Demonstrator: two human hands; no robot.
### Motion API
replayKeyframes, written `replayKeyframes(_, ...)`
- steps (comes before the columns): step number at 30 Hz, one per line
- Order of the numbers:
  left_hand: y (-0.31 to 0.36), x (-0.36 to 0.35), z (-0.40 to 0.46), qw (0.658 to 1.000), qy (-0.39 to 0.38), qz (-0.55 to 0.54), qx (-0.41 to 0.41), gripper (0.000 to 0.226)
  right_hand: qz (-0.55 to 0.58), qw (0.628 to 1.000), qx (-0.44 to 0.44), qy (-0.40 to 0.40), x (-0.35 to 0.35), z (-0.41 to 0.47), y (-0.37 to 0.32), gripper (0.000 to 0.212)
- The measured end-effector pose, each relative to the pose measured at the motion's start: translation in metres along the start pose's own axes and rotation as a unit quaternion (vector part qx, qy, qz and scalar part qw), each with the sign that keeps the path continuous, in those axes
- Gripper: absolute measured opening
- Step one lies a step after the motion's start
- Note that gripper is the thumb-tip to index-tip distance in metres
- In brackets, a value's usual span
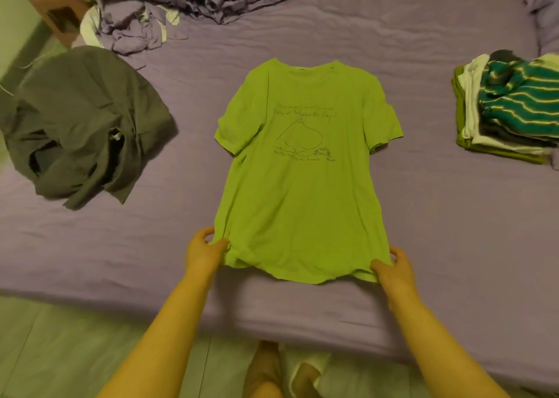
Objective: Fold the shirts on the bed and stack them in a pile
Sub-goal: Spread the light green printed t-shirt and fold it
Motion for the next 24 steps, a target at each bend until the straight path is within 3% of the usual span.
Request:
replayKeyframes(4,-0.021,0.003,0.001,0.994,0.063,0.083,-0.043,0.025,-0.074,0.994,0.072,0.034,0.003,-0.005,0.015,0.042)
replayKeyframes(8,-0.020,0.005,-0.010,0.984,0.071,0.118,-0.110,0.023,-0.101,0.984,0.132,0.065,0.002,-0.014,0.029,0.049)
replayKeyframes(13,-0.017,0.007,-0.031,0.982,-0.014,0.093,-0.167,0.044,-0.136,0.972,0.189,0.040,0.004,-0.027,0.034,0.031)
replayKeyframes(19,-0.008,-0.010,-0.060,0.960,-0.159,0.111,-0.202,0.040,-0.166,0.963,0.210,-0.036,0.008,-0.042,0.031,0.037)
replayKeyframes(24,-0.004,-0.015,-0.069,0.952,-0.160,0.161,-0.203,0.037,-0.190,0.940,0.282,-0.007,0.013,-0.048,0.025,0.016)
Point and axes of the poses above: each hand's wrist, its own z-axis towards the middle knuckle, its own x-axis out of the back of the hand, y = z × x, the point moved 1 cm from there along z, towards the middle knuckle, and after that the axes turned 3 degrees about -x, right-handed, at the moved point
